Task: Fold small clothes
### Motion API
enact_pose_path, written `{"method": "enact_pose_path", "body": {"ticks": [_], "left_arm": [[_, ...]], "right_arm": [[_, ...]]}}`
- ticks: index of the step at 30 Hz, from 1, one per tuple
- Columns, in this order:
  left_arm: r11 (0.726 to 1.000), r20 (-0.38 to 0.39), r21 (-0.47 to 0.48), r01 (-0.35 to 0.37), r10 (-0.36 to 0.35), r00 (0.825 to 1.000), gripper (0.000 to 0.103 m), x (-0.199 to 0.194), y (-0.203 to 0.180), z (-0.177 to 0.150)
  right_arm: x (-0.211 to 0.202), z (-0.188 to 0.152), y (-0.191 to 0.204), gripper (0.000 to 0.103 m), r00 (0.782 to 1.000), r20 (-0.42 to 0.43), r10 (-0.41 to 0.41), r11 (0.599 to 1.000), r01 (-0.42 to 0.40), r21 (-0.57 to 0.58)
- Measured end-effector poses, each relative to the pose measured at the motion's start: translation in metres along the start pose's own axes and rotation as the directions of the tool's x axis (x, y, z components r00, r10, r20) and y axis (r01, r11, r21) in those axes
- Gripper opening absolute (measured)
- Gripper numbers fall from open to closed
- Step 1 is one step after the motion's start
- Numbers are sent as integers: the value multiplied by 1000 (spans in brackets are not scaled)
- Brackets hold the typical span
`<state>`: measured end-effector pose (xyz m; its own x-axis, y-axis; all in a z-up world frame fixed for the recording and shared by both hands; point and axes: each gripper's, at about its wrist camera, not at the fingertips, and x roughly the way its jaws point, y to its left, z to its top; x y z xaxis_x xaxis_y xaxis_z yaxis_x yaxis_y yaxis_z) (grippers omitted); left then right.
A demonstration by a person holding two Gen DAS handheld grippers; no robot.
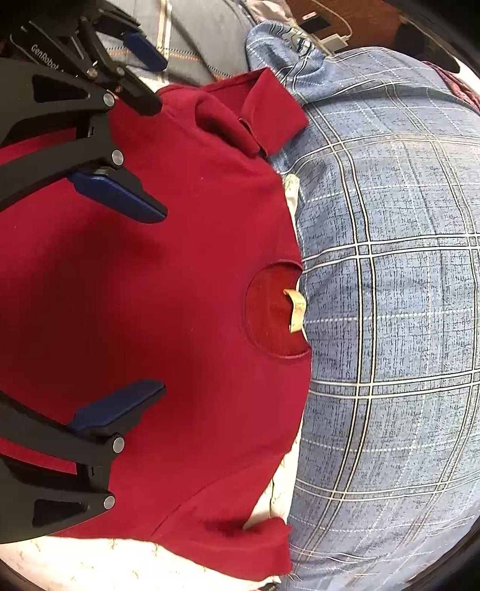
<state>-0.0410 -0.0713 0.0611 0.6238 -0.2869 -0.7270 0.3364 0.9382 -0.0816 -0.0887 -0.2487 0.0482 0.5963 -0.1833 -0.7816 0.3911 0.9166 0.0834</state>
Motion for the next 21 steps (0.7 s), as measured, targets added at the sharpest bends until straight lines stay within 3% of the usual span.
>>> {"method": "enact_pose_path", "body": {"ticks": [3, 5, 6, 12, 17, 21], "left_arm": [[1000, -5, -16, -6, 6, 1000, 84, 2, 6, 1], [1000, -7, -29, -11, 10, 1000, 84, 3, 10, 2], [999, -8, -35, -13, 13, 1000, 84, 4, 13, 2], [995, -11, -85, -53, 52, 999, 84, 5, 35, 8], [979, -28, -173, -106, 103, 994, 84, 9, 66, 13], [966, -40, -218, -142, 137, 990, 84, 11, 86, 14]], "right_arm": [[3, 3, 7, 83, 1000, 2, 23, 999, -23, -25], [6, 5, 15, 72, 999, -1, 34, 998, -34, -54], [8, 6, 18, 71, 999, -7, 48, 997, -48, -61], [17, 13, 36, 70, 995, -18, 95, 991, -96, -91], [23, 37, 68, 72, 974, -20, 225, 965, -225, -137], [33, 54, 109, 72, 960, -24, 279, 935, -277, -220]]}}
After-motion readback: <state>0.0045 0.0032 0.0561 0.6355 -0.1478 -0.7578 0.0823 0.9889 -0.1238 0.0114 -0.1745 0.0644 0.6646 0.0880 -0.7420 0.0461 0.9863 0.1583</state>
